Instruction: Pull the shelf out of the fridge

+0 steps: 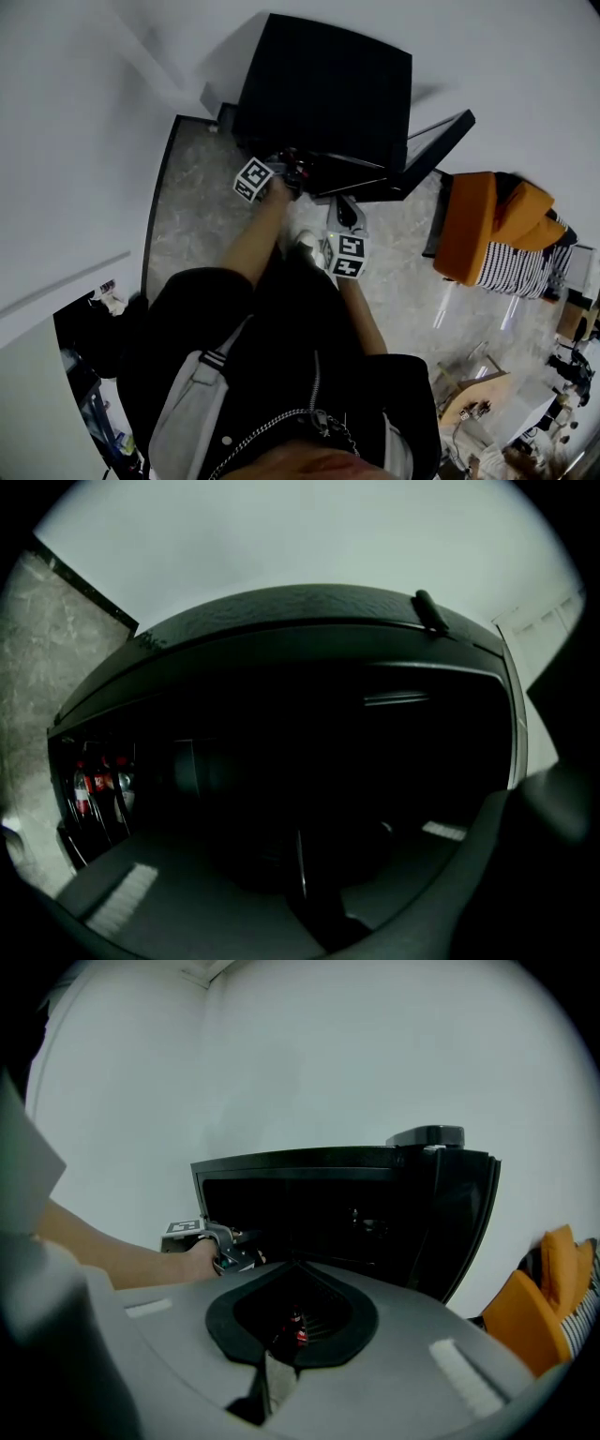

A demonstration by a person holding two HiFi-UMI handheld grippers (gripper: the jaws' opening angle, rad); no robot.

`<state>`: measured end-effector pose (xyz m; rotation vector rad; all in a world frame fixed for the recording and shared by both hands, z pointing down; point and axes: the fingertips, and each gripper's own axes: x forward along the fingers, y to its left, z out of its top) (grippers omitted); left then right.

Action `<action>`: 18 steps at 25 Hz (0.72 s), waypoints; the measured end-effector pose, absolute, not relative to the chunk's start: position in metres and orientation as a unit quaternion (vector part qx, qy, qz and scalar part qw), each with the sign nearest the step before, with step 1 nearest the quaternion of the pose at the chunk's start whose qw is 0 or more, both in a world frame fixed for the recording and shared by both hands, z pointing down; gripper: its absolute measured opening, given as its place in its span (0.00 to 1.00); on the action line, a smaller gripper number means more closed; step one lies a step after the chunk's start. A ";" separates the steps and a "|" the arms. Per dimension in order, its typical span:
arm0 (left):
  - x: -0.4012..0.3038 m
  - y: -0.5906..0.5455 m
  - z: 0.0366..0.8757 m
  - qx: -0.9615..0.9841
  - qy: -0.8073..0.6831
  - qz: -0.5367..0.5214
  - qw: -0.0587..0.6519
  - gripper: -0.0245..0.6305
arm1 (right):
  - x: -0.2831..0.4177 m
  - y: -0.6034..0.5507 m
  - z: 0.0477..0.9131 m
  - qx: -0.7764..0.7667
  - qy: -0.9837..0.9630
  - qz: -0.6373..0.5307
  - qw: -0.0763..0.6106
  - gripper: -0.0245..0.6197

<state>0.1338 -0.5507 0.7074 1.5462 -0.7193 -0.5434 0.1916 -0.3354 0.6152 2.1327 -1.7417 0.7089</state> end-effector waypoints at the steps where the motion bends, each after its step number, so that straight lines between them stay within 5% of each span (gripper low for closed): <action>1: 0.134 -0.550 0.708 0.667 -0.312 -0.243 0.631 0.09 | 0.192 -0.334 0.617 0.741 -0.604 0.251 0.150 0.04; 11: 0.127 -0.537 0.709 0.660 -0.318 -0.241 0.636 0.09 | 0.185 -0.339 0.624 0.731 -0.614 0.261 0.142 0.04; 18: 0.111 -0.513 0.710 0.650 -0.316 -0.243 0.647 0.09 | 0.189 -0.345 0.634 0.726 -0.619 0.289 0.074 0.04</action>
